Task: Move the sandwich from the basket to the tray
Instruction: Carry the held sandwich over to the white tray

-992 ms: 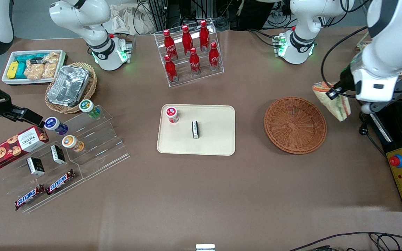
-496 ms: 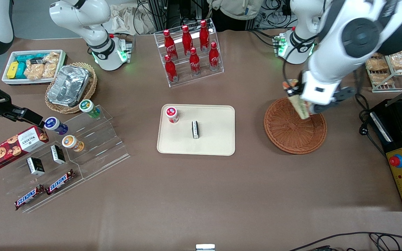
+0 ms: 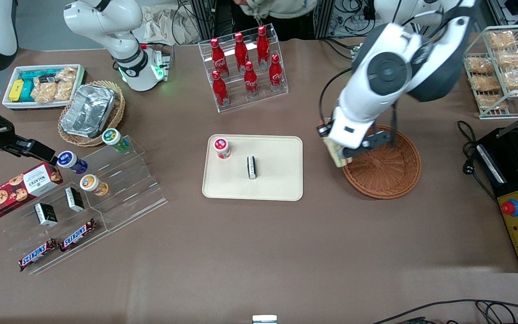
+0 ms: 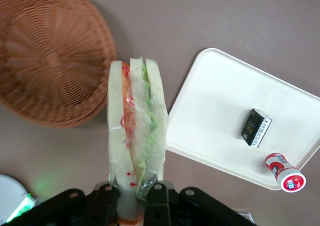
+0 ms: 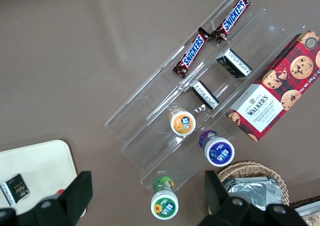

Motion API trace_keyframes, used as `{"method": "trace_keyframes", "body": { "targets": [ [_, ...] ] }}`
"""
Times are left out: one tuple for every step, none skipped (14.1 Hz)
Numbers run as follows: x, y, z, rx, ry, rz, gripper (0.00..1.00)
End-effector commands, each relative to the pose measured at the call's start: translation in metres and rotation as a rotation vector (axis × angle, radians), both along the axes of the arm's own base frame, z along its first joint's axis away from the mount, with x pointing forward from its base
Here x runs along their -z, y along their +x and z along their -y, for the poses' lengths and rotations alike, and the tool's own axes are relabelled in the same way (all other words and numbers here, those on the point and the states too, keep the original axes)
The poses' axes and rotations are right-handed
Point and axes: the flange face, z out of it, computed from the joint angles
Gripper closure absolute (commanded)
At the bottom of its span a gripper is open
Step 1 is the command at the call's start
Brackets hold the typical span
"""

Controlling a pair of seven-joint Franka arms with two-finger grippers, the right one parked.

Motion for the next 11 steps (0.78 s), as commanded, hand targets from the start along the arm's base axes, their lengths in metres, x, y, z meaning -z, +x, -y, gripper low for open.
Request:
{"method": "trace_keyframes", "body": {
  "targets": [
    [0.043,-0.003,0.039,0.151,0.065,0.049,1.00],
    [0.051,-0.002,0.048,0.177,0.055,0.071,1.00],
    [0.059,0.000,0.054,0.188,0.039,0.086,1.00],
    [0.071,-0.004,0.067,0.217,0.026,0.086,1.00],
    [0.080,-0.005,0.073,0.233,0.019,0.087,1.00],
    [0.091,-0.012,0.091,0.260,0.004,0.099,1.00],
    [0.100,-0.018,0.106,0.281,-0.011,0.120,1.00],
    [0.115,-0.023,0.121,0.298,-0.025,0.134,1.00],
    [0.135,-0.027,0.129,0.314,-0.030,0.141,1.00],
    [0.146,-0.036,0.140,0.337,-0.049,0.161,1.00],
    [0.161,-0.042,0.145,0.344,-0.058,0.168,1.00]
  ]
}}
